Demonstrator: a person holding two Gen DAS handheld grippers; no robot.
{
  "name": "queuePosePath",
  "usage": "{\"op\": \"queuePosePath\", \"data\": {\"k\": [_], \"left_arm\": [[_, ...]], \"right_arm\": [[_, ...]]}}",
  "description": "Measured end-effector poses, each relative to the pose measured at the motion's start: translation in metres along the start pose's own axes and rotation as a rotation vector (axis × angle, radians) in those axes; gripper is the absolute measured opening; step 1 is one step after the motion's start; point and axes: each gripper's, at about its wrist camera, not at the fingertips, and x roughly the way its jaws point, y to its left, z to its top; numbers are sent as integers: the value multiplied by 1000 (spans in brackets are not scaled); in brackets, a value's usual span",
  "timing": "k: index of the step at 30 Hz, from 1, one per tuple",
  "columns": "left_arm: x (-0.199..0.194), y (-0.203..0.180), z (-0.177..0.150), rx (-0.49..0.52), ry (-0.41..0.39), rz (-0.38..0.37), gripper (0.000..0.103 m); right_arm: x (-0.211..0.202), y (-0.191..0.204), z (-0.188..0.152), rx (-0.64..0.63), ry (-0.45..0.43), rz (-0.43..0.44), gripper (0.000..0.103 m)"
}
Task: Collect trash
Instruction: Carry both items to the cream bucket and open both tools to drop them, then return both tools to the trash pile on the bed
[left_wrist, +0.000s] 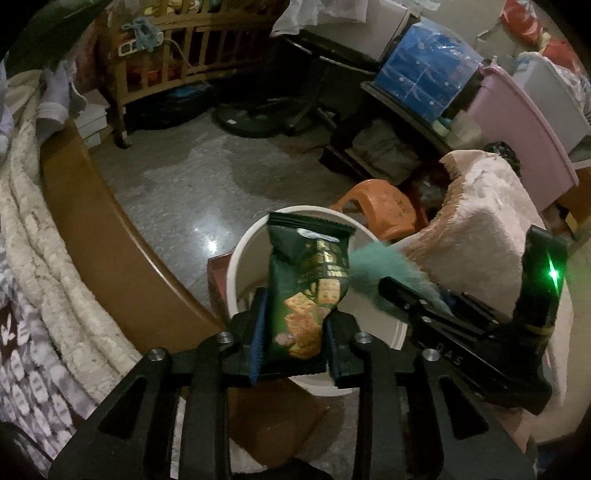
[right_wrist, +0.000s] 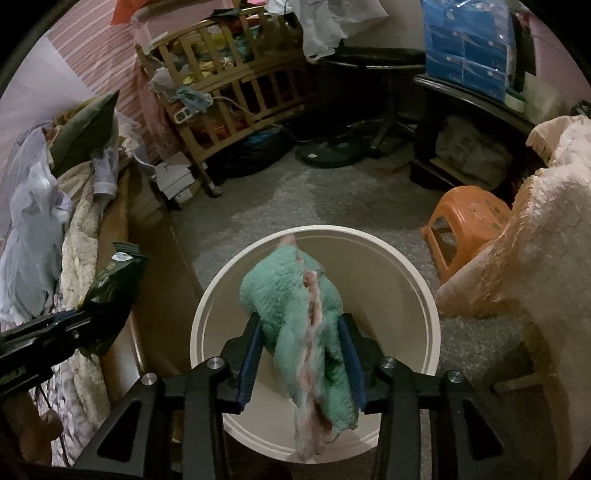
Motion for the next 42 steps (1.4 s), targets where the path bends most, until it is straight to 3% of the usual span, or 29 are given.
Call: {"op": "queuePosePath", "data": {"k": [2,4,12,19,27,32,42], "left_arm": [[-2,1,-1,-9,-5,-15,48],[-5,4,-1,-22,-9,-24,52],[-24,22,-11,-42,-19,28,52],[-57,58,-29,-90,-69,167,52],[-97,107,-64,-169,-96,294,52],[-122,141,-91,-231,-101,353,52],[-185,215,-148,-390,-126,469,52]], "right_arm": [[0,0,1,15,-9,-3,45],[-1,-1,2,32,-18,-17,49],[-2,17,0,3,14,14,50],[-9,56,-2,-75,4,65,50],[-15,123,-8,-184,7,149,50],[-14,167,-15,-256,26,209,58],[-4,271,-48,-433,98,335,60]]}}
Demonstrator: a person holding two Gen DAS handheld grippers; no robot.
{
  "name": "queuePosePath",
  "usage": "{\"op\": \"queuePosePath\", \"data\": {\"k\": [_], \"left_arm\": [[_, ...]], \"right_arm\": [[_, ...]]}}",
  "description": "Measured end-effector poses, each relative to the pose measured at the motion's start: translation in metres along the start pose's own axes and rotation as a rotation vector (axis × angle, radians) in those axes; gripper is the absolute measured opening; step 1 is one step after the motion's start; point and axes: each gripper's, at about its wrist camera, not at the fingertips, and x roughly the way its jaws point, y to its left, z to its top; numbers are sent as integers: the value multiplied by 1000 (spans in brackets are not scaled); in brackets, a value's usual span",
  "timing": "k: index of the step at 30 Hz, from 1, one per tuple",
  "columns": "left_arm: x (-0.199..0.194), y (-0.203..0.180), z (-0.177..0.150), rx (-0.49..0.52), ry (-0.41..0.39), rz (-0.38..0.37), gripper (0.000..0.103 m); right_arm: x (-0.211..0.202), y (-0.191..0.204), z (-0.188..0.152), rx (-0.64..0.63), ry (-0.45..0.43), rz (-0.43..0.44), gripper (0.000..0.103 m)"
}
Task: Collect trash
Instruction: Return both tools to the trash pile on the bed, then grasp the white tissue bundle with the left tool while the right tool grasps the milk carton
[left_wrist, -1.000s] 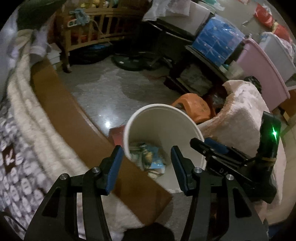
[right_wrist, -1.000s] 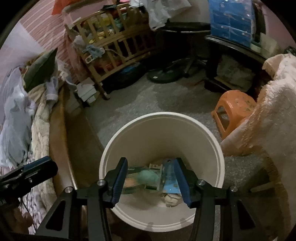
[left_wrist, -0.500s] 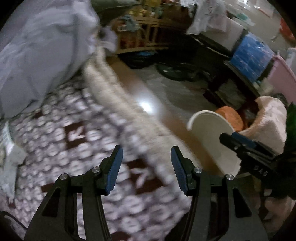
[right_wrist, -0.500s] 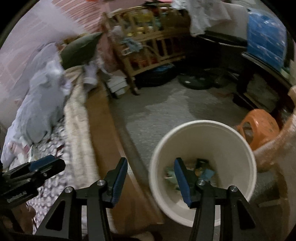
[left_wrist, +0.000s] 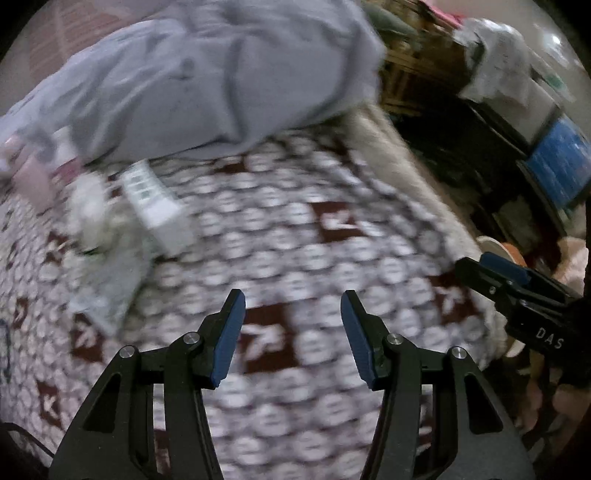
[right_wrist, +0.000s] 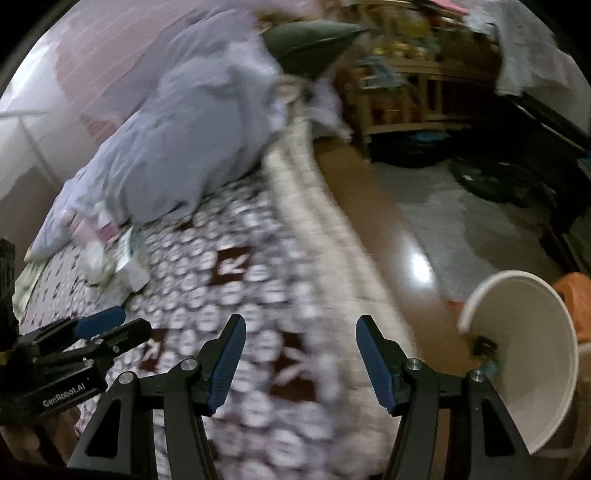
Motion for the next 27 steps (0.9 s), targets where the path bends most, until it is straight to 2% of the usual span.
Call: {"op": "queuePosePath", "data": {"k": [6,9,13,16,24,26,27], "left_arm": [[-18,81,-4,-124,-36,60,53],[-20,121,-3,-183,-44,68,56],[-13,160,0,-209,-42,92,57],[-6,173,4,-200,-47,86,57],[24,188,25,-159,-41,61,57],[27,190,29,-157,-35,37,54],[28,191,30,-159,-34,20,49]], "right_arm": [[22,54,6,-93,34,71,61],[32,76,9,-133,47,109,61],[56,104,17,-170,77,164,61],[77,125,26,-193,110,194,61],[106,167,46,-260,124,217,61],[115,180,52,-268,128,240,62],[119,186,54,-275,132,253,62]]}}
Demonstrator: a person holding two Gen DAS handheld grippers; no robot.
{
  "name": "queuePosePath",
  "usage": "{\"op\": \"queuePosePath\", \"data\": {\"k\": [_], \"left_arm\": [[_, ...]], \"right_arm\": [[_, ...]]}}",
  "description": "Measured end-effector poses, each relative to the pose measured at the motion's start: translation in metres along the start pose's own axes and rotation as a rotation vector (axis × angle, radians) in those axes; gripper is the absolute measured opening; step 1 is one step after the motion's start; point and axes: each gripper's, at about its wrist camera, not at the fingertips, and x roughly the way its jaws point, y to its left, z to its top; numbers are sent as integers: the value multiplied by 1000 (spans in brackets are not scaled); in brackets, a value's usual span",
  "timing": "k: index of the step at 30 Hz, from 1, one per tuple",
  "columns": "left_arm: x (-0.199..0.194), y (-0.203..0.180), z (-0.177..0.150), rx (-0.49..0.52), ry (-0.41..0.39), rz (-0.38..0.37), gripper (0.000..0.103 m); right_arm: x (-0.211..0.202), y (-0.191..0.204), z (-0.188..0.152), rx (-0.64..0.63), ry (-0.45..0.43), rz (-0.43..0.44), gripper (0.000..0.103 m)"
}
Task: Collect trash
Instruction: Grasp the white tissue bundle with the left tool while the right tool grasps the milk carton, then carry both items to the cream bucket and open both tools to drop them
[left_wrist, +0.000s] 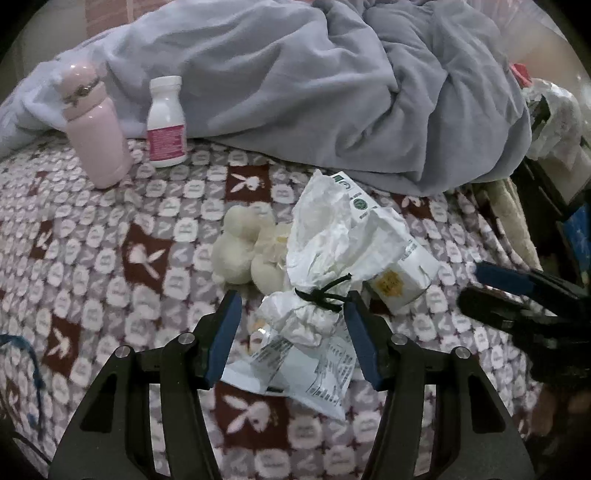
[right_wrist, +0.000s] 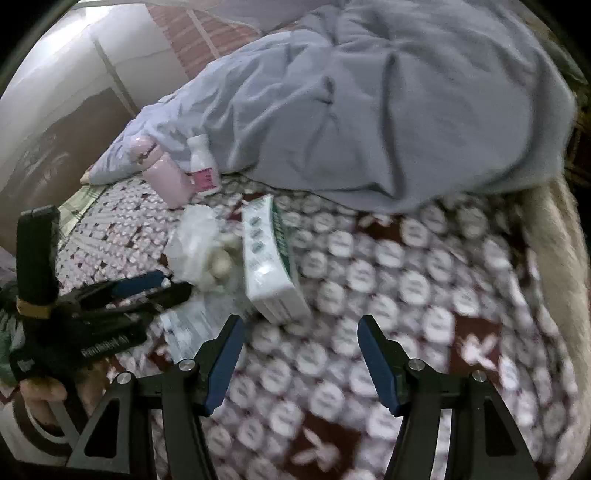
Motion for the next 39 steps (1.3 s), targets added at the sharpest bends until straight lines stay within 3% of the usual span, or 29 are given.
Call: {"op": "queuePosePath", "data": {"k": [1,2,5,8,11,15,17,24,25,26,27,33,39], "left_arm": [[0,2,1,-7,7,-16,33],[1,4,3,-16,20,-29,29],[-2,10,6,-45,26,-62,27],[-8,20,7,-73,26,-86,27],[-14,27,6,-92,25,-104,26],[-24,31,3,-94,16,-101,26],[-29,34,1,-96,14,-103,26],[-42,42,-4,-109,0,-80,26],[-42,42,-5,-109,0,-77,26],[-41,41,-5,-109,1,-75,26],[-41,40,-6,-108,1,-72,26],[-47,28,-12,-102,-14,-73,26],[-57,9,-23,-96,-27,-68,26]], "right_arm": [[12,5,7,-16,15,22,62],[21,7,11,-24,31,35,62],[54,5,25,-5,97,52,62],[52,-29,36,139,45,-22,62],[37,-61,36,260,5,11,62],[32,-54,37,150,4,-5,62],[36,-42,41,71,4,-17,71],[82,-5,57,-104,76,-86,72],[89,-4,57,-120,89,-95,71],[93,-4,57,-125,91,-110,60],[95,-5,55,-125,91,-124,56],[55,-16,35,-36,12,-65,56],[7,-17,-6,-28,-1,-44,56]]}}
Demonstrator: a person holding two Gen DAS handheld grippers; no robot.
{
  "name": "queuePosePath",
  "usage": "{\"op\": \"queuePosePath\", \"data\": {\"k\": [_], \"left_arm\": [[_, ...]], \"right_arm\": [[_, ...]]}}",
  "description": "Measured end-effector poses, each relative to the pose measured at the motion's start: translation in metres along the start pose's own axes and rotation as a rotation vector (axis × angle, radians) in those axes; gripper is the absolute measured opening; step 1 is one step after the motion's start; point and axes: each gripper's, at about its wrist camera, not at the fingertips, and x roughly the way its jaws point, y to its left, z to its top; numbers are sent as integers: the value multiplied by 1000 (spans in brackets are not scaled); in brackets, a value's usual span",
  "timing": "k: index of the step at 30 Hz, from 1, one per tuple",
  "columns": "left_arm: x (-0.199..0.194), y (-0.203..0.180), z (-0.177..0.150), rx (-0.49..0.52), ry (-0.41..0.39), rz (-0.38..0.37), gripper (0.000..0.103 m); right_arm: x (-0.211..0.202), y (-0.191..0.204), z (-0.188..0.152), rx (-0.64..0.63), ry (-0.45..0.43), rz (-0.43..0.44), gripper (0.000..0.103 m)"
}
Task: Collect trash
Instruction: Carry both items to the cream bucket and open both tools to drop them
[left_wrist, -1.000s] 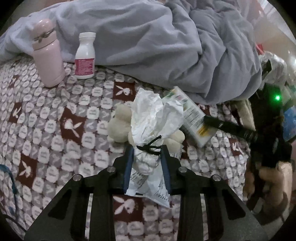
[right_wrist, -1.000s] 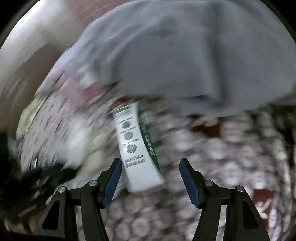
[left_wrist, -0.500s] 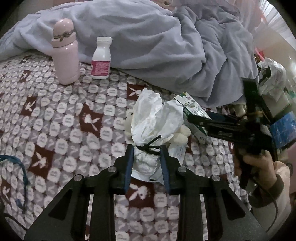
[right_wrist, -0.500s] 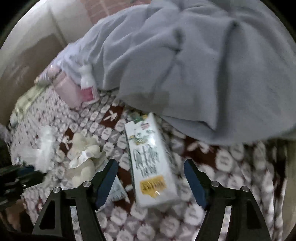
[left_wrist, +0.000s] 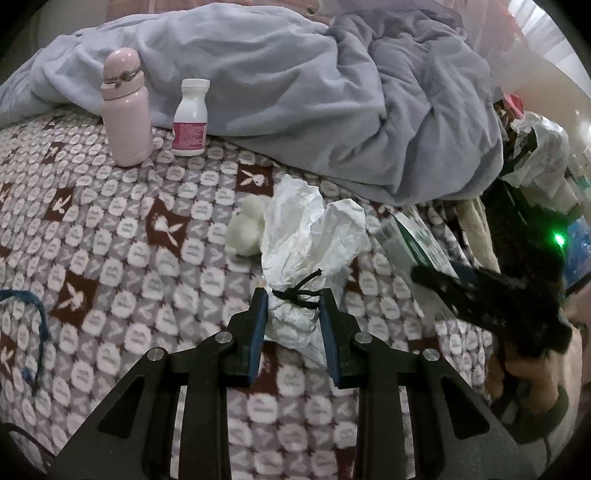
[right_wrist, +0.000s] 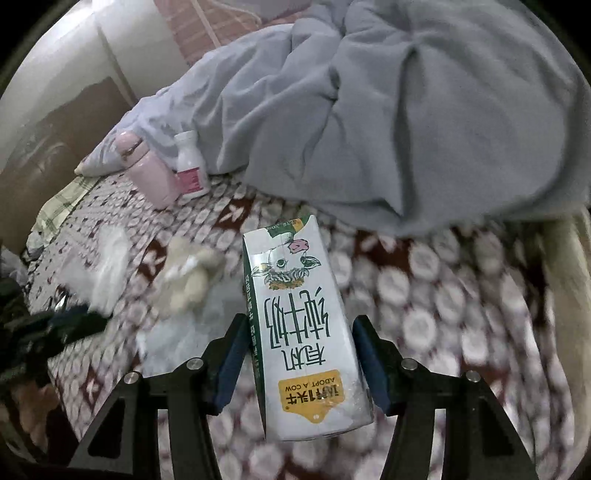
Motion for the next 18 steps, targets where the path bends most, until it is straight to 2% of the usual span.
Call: {"op": "queuePosePath", "data": {"k": [7,18], "left_arm": [[-9,-20,-23,18,-3,20,26],[-28,-49,-42,61,-28,24,26]], "right_arm": [[-40,-7,-44,46,-26,17,56],[-81,-6,-61,46,-88,-11,56]]}}
